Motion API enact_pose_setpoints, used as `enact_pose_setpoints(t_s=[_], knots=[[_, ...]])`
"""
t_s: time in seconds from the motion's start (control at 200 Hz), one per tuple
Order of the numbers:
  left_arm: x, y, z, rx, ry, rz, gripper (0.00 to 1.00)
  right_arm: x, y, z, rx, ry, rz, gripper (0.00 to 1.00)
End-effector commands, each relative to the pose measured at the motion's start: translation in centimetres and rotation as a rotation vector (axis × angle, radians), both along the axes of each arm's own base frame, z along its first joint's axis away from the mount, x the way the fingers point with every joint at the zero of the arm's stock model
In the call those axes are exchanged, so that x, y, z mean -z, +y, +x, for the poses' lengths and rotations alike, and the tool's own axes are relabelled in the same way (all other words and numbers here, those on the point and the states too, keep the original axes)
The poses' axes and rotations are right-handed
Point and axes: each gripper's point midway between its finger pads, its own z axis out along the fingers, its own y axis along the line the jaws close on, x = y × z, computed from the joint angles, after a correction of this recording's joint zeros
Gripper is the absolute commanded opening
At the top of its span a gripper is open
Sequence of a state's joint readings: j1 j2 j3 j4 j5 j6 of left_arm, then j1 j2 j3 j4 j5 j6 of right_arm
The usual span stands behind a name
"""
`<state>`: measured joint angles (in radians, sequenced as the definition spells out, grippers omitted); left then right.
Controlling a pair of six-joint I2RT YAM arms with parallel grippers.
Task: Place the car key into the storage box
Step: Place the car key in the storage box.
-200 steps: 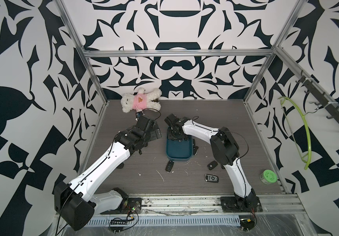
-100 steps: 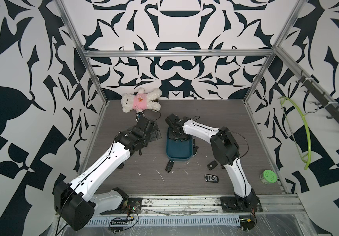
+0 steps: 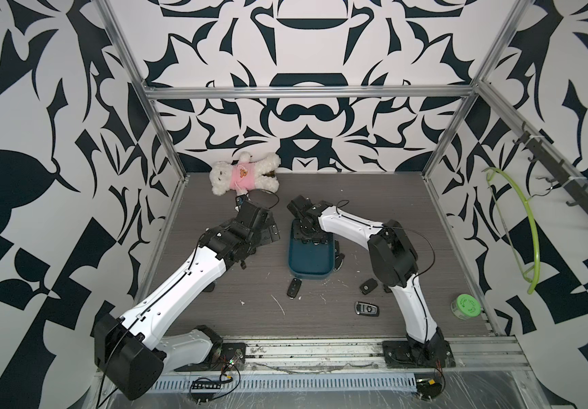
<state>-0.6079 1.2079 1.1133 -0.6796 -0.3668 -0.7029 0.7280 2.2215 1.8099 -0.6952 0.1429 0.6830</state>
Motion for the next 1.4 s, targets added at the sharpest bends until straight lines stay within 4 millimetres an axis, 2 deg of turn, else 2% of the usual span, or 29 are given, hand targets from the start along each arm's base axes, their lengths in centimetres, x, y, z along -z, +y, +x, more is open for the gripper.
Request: enact_pose_setpoints(t_s=[0.0, 0.205, 0.33, 0.415, 0.58, 0.635, 0.65, 0.7, 0.705, 0.915, 0.995, 1.215, 1.4], knots=[[0.1, 0.4, -0.4, -0.003, 0.0, 0.001, 0.99, -4.2, -0.1, 0.2, 0.021, -0.065, 0.044, 0.53], [0.1, 0.0, -0.2, 0.008, 0.0, -0.008, 0.99, -5.0, 0.0, -0.1, 0.016, -0.074, 0.062, 0.45], [0.1, -0.8, -0.1, 0.031, 0.006, -0.038, 0.99, -5.7, 0.3, -0.4, 0.013, -0.086, 0.105, 0.44], [0.1, -1.6, 0.1, 0.062, 0.007, -0.058, 0.99, -6.4, -0.4, -0.5, 0.02, -0.1, 0.104, 0.44], [0.2, -4.0, 0.7, 0.151, 0.016, -0.111, 0.99, -7.5, -2.8, -1.3, 0.05, -0.114, 0.084, 0.54], [-0.1, -4.7, 0.9, 0.173, 0.011, -0.131, 0.99, -7.7, -4.1, -1.7, 0.068, -0.111, 0.072, 0.58], [0.7, -5.1, 1.2, 0.178, 0.032, -0.124, 0.99, -7.7, -4.4, -1.8, 0.072, -0.108, 0.069, 0.59], [0.9, -5.8, 1.4, 0.198, 0.04, -0.132, 0.99, -7.9, -5.5, -2.3, 0.086, -0.104, 0.065, 0.64], [1.0, -5.8, 1.5, 0.199, 0.04, -0.133, 0.99, -7.9, -6.1, -2.1, 0.101, -0.119, 0.046, 0.65], [1.4, -9.1, 2.5, 0.285, 0.054, -0.15, 0.99, -9.2, -12.4, -4.1, 0.2, -0.14, -0.006, 0.84], [1.5, -10.3, 2.9, 0.315, 0.059, -0.155, 0.99, -10.0, -14.8, -5.0, 0.236, -0.151, -0.03, 1.0], [2.0, -13.8, 4.0, 0.389, 0.079, -0.169, 0.99, -9.9, -22.2, -7.6, 0.368, -0.13, -0.078, 0.99], [2.3, -15.8, 4.4, 0.424, 0.092, -0.178, 0.99, -8.4, -27.9, -9.5, 0.469, -0.088, -0.119, 0.99]])
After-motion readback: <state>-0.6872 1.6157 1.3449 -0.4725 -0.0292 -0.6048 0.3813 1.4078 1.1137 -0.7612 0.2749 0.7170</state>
